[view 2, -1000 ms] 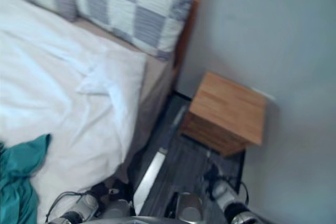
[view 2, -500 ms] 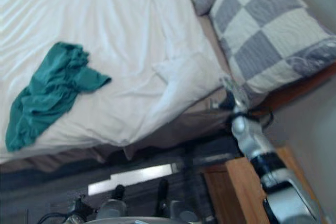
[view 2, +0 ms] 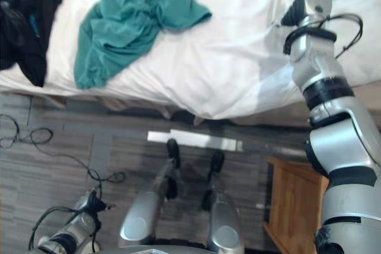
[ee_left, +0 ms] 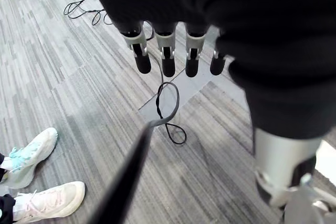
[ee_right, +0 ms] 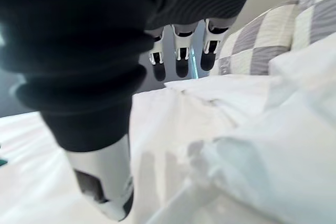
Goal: Tidy up the quilt and then pick up the clothes from the bed and put them into the laundry hamper.
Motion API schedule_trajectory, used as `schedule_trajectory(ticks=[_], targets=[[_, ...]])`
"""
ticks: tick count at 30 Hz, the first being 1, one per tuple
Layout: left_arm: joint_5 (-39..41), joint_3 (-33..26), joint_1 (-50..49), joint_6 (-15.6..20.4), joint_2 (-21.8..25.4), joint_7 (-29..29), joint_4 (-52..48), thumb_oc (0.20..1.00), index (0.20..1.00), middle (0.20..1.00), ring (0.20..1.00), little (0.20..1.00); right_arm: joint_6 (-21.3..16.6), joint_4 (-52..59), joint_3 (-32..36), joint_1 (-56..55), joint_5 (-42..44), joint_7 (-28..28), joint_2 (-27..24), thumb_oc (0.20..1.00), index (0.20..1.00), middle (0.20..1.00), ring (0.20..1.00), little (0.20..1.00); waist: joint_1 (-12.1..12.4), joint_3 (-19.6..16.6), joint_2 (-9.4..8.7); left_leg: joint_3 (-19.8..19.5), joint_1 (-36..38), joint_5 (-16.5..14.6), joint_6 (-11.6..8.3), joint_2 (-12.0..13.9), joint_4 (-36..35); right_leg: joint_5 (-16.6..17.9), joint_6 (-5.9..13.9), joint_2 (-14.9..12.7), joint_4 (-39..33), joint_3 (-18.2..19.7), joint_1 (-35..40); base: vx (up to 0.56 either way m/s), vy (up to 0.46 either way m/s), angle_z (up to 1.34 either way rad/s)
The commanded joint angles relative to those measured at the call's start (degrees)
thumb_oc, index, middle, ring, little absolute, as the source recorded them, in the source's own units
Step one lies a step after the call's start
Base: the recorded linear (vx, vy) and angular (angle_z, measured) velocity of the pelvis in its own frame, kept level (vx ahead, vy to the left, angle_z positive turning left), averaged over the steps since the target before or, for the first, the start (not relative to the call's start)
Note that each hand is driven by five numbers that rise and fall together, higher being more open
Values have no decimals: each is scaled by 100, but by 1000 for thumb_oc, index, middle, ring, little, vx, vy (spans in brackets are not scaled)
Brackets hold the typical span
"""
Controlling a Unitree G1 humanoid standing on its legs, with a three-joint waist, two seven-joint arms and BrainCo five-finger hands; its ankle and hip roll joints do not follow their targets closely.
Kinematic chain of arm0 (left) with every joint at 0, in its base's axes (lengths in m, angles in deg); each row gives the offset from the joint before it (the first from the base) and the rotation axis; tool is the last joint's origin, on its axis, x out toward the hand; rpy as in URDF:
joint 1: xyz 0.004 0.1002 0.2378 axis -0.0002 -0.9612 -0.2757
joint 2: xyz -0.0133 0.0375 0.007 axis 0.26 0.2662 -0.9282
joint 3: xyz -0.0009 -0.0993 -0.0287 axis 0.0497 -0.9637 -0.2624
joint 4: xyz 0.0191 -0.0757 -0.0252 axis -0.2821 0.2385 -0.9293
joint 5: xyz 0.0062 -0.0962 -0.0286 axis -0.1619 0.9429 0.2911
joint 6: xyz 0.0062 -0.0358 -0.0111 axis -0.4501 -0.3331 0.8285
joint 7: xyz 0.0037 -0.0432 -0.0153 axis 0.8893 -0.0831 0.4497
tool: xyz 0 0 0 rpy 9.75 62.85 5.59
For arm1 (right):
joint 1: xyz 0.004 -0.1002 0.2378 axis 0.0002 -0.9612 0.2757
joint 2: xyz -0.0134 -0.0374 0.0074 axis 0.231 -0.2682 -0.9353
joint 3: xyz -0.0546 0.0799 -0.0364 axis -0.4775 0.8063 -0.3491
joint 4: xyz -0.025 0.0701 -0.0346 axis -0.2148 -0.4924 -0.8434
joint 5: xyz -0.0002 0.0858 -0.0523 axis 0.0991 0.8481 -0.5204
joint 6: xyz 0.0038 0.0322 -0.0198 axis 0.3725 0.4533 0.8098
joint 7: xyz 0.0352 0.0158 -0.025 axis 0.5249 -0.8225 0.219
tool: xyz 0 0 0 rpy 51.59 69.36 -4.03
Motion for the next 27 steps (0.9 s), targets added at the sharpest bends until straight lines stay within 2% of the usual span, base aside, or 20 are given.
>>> schedule_trajectory(ticks=[1,6,7,10,11,12,13,14,15,16,17,19,21,22,23,27], targets=[[232,373,165,61,64,225,146,1000,1000,1000,1000,1000,214,-805,-412,298,-243,-88,-172,1000,1000,1000,1000,1000,-18,-207,-243,-136,467,-691,-668,759,416,-877,454,-287,677,256,-418,-36,-3,11],[388,424,212,100,-66,284,29,1000,1000,1000,1000,1000,274,-1139,-275,249,-140,-162,-272,1000,1000,1000,1000,1000,-51,-160,-206,-147,465,-659,-692,746,379,-874,469,-288,718,267,-474,-14,6,0],[421,406,199,107,-124,297,-17,1000,1000,1000,1000,1000,239,-1066,-168,23,-85,-182,-408,200,200,200,200,200,-98,-159,-205,-144,507,-641,-702,743,324,-861,488,-276,689,272,-462,-9,14,-12],[391,341,174,87,-191,286,39,1000,1000,1000,1000,1000,208,-655,83,-469,2,-233,-605,200,200,200,200,200,-191,-195,-224,-99,619,-664,-703,733,267,-846,518,-266,605,278,-372,-4,7,-3],[348,282,139,66,-232,268,97,1000,1000,1000,1000,1000,199,-337,329,-842,89,-259,-649,200,200,200,200,200,-259,-222,-234,-77,693,-691,-698,733,260,-850,521,-262,569,290,-319,21,21,-8],[279,157,83,-5,-279,214,142,1000,1000,1000,1000,1000,212,544,834,-1687,81,-308,-729,200,200,200,200,200,-363,-309,-262,-41,831,-767,-672,725,270,-866,512,-270,523,298,-187,22,21,-14],[279,169,79,-5,-269,214,140,1000,1000,1000,1000,1000,220,566,867,-1724,73,-304,-734,200,200,200,200,200,-348,-312,-269,-39,835,-768,-672,725,269,-865,512,-270,520,299,-183,33,19,-15],[256,101,51,-25,-297,212,149,1000,1000,1000,1000,1000,209,1024,1250,-2249,112,-356,-724,200,200,200,200,200,-393,-382,-283,-23,878,-802,-654,715,269,-853,512,-284,493,313,-135,75,14,-10],[181,-100,-32,-87,-383,141,208,1000,1000,1000,1000,1000,162,1814,2029,-3538,175,-339,-584,200,200,200,200,200,-546,-504,-302,-14,1102,-926,-621,708,265,-875,514,-306,460,319,65,69,14,-10],[181,-80,-34,-88,-368,141,206,1000,1000,1000,1000,1000,172,1848,2079,-3593,164,-331,-583,200,200,200,200,200,-524,-521,-312,-13,1087,-911,-618,704,261,-857,512,-308,448,321,52,94,18,-7],[136,-153,-87,-113,-382,116,210,1000,1000,1000,1000,1000,157,2154,2460,-4233,138,-281,-502,200,200,200,200,200,-566,-605,-318,4,1194,-962,-598,691,243,-853,514,-318,424,321,142,78,30,-6],[20,-349,-191,-149,-345,14,216,1000,1000,1000,1000,1000,107,2409,3122,-5398,190,-152,-323,200,200,200,200,200,-649,-798,-332,18,1414,-1056,-559,649,183,-827,540,-338,339,306,351,124,35,-12],[-71,-545,-330,-182,-269,-136,265,1000,1000,1000,1000,1000,121,2036,3830,-6426,611,-121,69,200,200,200,200,200,-775,-1069,-391,50,1732,-1122,-525,598,70,-777,586,-361,194,323,645,147,50,-12],[-76,-595,-359,-190,-248,-157,279,1000,1000,1000,1000,1000,128,1871,4019,-6610,836,-117,221,655,655,655,655,655,-805,-1148,-411,67,1825,-1137,-513,585,30,-760,601,-365,163,346,717,136,62,-8],[-79,-641,-404,-199,-239,-183,296,1000,1000,1000,1000,1000,143,1795,4239,-6829,1042,-158,334,1000,1000,1000,1000,1000,-843,-1214,-419,69,1899,-1173,-507,577,19,-769,616,-366,152,351,786,93,49,-10],[-35,-788,-593,-293,-252,-227,420,1000,1000,1000,1000,1000,194,1808,5179,-7490,1731,-581,606,1000,1000,1000,1000,1000,-958,-1534,-497,135,2115,-1239,-465,561,-41,-749,661,-384,142,445,952,83,69,-21]])
